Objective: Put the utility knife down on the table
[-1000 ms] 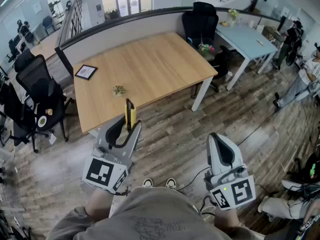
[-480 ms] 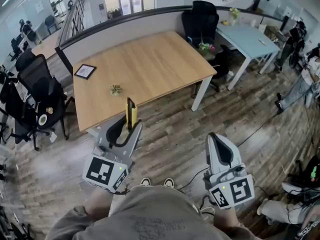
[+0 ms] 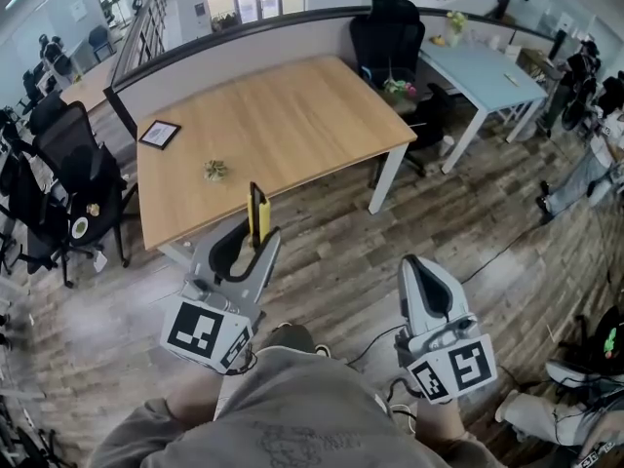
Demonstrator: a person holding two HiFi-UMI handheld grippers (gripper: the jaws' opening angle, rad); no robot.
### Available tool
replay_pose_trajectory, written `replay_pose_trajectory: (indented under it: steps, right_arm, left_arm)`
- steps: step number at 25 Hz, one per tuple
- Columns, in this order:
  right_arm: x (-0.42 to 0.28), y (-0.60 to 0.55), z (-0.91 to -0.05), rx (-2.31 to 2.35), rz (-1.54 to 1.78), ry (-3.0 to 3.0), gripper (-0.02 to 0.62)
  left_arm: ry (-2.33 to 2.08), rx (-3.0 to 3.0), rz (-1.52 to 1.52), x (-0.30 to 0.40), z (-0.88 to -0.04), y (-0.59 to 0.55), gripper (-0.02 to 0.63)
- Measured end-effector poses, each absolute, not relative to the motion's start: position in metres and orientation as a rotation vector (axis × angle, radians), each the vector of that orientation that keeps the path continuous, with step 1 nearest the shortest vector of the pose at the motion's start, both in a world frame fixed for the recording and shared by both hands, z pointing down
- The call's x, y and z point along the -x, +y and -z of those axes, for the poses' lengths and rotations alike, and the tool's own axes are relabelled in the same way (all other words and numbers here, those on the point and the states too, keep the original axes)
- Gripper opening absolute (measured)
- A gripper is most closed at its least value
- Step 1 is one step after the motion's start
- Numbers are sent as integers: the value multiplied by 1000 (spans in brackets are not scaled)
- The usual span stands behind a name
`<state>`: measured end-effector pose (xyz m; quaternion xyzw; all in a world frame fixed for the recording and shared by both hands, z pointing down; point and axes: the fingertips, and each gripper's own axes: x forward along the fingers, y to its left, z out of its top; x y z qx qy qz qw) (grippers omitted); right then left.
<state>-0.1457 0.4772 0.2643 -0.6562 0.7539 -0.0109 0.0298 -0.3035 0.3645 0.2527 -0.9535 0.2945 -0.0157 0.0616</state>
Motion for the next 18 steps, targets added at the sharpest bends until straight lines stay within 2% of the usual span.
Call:
replay_pose_trajectory:
  steps: [18]
  right_arm:
    - [102,396,-285,2074,63,2343,12]
  left_arm:
    - [840,2897,87,256,-271,281,132]
